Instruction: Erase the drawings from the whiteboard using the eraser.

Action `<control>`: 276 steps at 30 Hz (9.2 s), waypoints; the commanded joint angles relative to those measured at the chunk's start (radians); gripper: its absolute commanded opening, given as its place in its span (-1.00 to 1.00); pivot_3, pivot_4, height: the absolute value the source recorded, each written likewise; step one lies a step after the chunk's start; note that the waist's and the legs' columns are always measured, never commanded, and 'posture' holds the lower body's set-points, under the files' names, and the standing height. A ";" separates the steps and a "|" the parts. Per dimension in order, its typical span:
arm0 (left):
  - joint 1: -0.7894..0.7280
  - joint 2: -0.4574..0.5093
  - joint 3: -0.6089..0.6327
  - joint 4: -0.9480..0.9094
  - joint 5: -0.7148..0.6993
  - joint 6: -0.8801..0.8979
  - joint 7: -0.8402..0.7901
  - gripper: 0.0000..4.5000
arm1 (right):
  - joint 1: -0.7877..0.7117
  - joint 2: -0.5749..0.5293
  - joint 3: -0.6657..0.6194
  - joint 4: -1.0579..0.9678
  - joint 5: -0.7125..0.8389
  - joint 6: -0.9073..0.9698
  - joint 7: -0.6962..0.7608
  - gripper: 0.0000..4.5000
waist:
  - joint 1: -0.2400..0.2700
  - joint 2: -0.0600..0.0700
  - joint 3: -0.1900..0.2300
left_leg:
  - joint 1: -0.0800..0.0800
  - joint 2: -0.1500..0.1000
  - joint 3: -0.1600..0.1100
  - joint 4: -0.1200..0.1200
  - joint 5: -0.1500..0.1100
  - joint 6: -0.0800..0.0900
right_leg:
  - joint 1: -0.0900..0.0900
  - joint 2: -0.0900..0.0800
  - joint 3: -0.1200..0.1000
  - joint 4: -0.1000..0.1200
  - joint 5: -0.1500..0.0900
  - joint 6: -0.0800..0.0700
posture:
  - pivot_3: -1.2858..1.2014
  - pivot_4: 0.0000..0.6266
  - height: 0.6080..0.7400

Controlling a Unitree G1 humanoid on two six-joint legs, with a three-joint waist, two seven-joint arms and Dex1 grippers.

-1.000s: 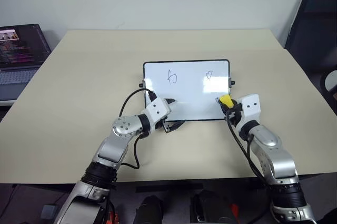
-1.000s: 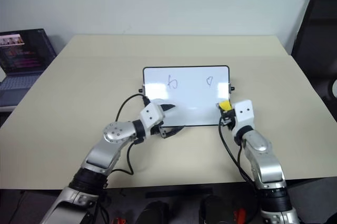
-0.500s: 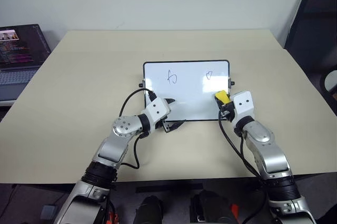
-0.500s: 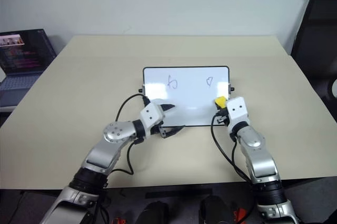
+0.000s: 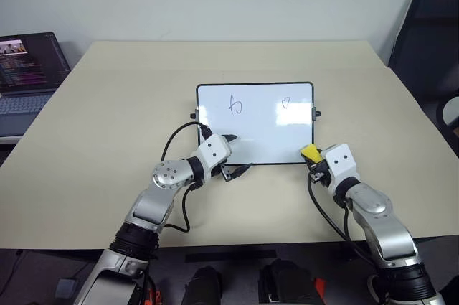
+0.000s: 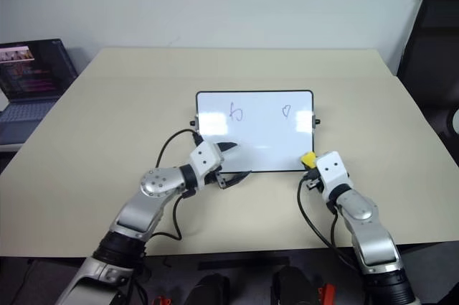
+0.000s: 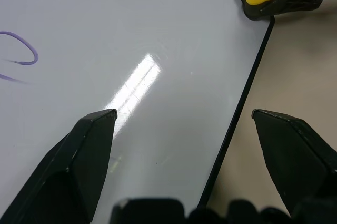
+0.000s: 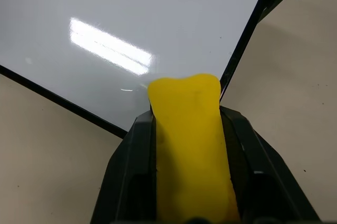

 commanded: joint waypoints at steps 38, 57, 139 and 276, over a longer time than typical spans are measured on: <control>-0.116 -0.135 0.058 0.114 0.007 -0.195 0.126 1.00 | -0.541 0.212 0.004 0.525 -0.059 -0.335 -0.108 -0.44 | 0.001 0.001 0.002 | -0.007 0.000 -0.003 -0.002 0.000 0.000 | -0.002 -0.001 -0.001 -0.008 0.002 0.001 | 0.03 -0.52 1.00; -0.104 -0.118 0.066 0.080 0.006 -0.165 0.126 1.00 | -0.321 0.133 0.030 0.342 -0.129 -0.192 -0.077 -0.44 | 0.003 0.001 0.001 | -0.004 0.000 -0.003 0.000 0.000 0.000 | 0.000 -0.001 -0.001 -0.006 0.002 0.001 | 0.03 -0.52 1.00; 0.000 -0.109 0.051 -0.050 0.016 -0.102 0.097 1.00 | -0.314 0.185 0.033 0.297 -0.090 -0.085 -0.114 -0.44 | -0.003 0.001 0.001 | -0.003 0.000 -0.001 -0.001 0.001 0.001 | -0.001 0.000 0.001 -0.002 0.001 0.000 | 0.03 -0.52 1.00; 0.067 -0.076 0.170 -0.105 0.041 -0.008 0.280 1.00 | -0.426 0.181 0.183 0.516 -0.213 -0.258 0.050 -0.44 | 0.008 0.004 0.004 | -0.005 0.000 -0.004 -0.001 0.001 0.001 | 0.000 -0.001 -0.002 -0.008 0.005 -0.001 | 0.03 -0.52 1.00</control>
